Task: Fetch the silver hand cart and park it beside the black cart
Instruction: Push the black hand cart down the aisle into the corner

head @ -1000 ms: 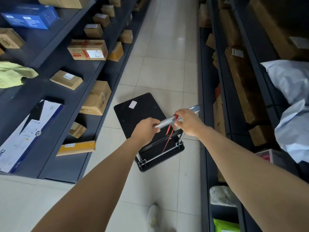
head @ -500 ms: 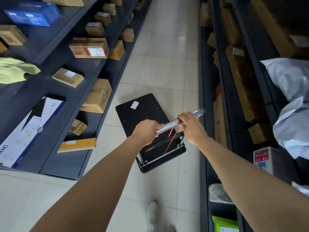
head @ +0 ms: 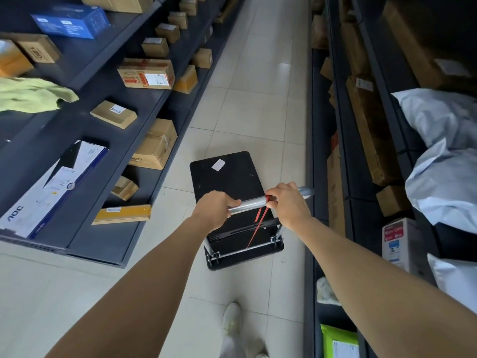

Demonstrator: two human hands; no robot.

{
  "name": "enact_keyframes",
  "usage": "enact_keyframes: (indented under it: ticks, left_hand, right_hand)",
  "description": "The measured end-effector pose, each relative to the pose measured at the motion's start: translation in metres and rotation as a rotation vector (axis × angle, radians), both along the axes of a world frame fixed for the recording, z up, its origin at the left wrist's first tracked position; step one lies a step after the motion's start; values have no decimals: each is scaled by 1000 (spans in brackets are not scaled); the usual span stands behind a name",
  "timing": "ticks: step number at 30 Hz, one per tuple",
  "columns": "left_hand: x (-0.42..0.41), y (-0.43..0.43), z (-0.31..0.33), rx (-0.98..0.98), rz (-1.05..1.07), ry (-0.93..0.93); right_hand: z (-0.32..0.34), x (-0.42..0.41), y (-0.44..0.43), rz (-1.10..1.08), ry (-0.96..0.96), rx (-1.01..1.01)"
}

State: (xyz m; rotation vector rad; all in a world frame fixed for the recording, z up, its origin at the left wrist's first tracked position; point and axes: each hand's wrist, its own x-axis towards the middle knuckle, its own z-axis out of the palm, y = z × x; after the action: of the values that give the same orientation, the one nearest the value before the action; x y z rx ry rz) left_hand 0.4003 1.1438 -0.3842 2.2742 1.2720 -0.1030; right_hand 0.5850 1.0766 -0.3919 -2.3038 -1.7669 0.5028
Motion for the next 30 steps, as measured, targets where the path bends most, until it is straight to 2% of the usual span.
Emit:
enact_keyframes:
  ticks: [15,20,30]
  left_hand:
    - [-24,-47,-11,18,151,-14]
    - [-31,-54,-10,16,187,-14]
    - [-45,-60,-15,86,231,30]
  right_hand:
    - [-5,-24,-45,-9,34,-38]
    - [0,-28,-54,139,-105,-77]
    - [4,-39,-47,169,-192,-117]
